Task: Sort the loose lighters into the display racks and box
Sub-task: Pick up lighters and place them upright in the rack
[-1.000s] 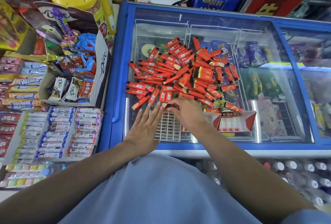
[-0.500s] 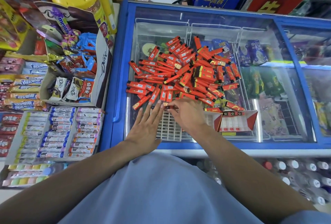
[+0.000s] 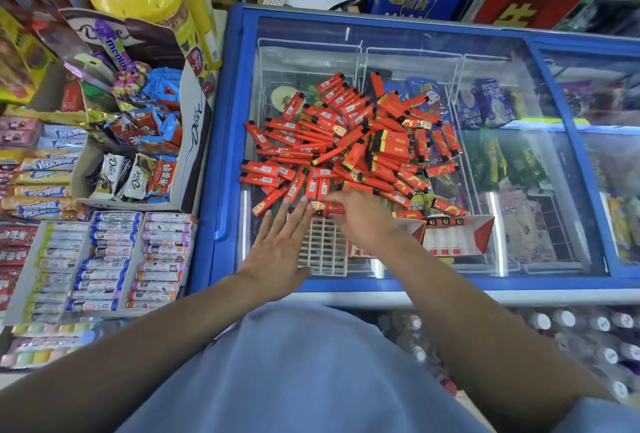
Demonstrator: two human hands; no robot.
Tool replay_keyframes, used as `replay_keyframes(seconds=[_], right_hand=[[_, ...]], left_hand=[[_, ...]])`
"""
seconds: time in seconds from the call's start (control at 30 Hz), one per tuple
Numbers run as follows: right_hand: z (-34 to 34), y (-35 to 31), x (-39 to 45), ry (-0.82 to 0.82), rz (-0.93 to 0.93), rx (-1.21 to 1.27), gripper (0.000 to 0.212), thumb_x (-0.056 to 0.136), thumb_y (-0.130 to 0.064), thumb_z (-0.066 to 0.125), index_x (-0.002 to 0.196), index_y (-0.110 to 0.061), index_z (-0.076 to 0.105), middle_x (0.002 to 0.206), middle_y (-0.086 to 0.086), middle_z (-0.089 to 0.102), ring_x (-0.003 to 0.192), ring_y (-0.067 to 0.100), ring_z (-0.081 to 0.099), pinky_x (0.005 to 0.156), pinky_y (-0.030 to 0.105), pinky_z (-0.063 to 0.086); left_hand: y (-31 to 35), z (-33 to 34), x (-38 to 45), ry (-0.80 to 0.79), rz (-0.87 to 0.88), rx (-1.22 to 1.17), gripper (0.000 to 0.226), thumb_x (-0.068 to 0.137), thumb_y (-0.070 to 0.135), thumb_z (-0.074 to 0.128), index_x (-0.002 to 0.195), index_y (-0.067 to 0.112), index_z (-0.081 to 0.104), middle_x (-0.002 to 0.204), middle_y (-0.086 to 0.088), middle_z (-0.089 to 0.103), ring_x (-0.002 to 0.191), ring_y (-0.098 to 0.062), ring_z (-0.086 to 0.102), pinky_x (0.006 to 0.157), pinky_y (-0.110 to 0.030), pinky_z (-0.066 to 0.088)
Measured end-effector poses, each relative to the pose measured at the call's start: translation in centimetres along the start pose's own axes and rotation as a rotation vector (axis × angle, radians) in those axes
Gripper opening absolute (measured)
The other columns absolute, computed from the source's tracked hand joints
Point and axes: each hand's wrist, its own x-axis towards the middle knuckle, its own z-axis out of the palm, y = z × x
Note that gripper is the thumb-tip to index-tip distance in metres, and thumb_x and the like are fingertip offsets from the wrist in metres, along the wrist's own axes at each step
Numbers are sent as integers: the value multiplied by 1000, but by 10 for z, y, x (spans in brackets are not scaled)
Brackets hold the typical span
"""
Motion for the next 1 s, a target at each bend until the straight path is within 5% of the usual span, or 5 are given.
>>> replay_keyframes(seconds=[0.2, 0.4, 0.63, 0.83, 1.0], right_hand=[[-40, 63, 37, 198, 333, 31, 70, 83, -2, 77, 143, -19, 47, 136, 11, 55, 124, 34, 57, 98, 46, 55], [-44, 90, 59, 212, 283, -177, 88, 76, -13, 85, 148, -23, 34, 143, 13, 42, 135, 36, 44, 102, 51, 50], [-57, 121, 87, -172, 227, -45, 139, 71, -25, 91, 159, -39, -15, 169, -3, -18, 156, 35, -8, 121, 62, 12], [-33, 127, 93, -24, 120, -186, 120, 72, -48, 84, 161, -30, 6, 159, 9, 18, 146, 43, 25, 118, 64, 22], [-29, 134, 92, 87, 64, 31, 98, 72, -32, 84, 153, -27, 29, 147, 8, 33, 135, 36, 38, 108, 56, 44]], left_hand=[[6, -18, 21, 89, 26, -136, 91, 101, 56, 49, 163, 19, -5, 171, -1, -15, 156, -20, -20, 128, -41, -7], [26, -47, 62, 47, 17, -194, 88, 98, 40, 62, 164, 18, 8, 172, -5, -2, 158, -24, -3, 129, -43, 4], [45, -52, 94, -56, -23, -169, 87, 97, 38, 65, 163, 19, 12, 171, -5, 1, 158, -26, 2, 128, -45, 10], [53, -47, 102, -62, -69, -224, 85, 96, 30, 66, 163, 16, 16, 171, -5, 5, 157, -26, 5, 126, -43, 13], [51, -50, 99, -48, -101, -272, 85, 96, 34, 67, 163, 18, 17, 170, -5, 9, 157, -24, 7, 127, -44, 17]])
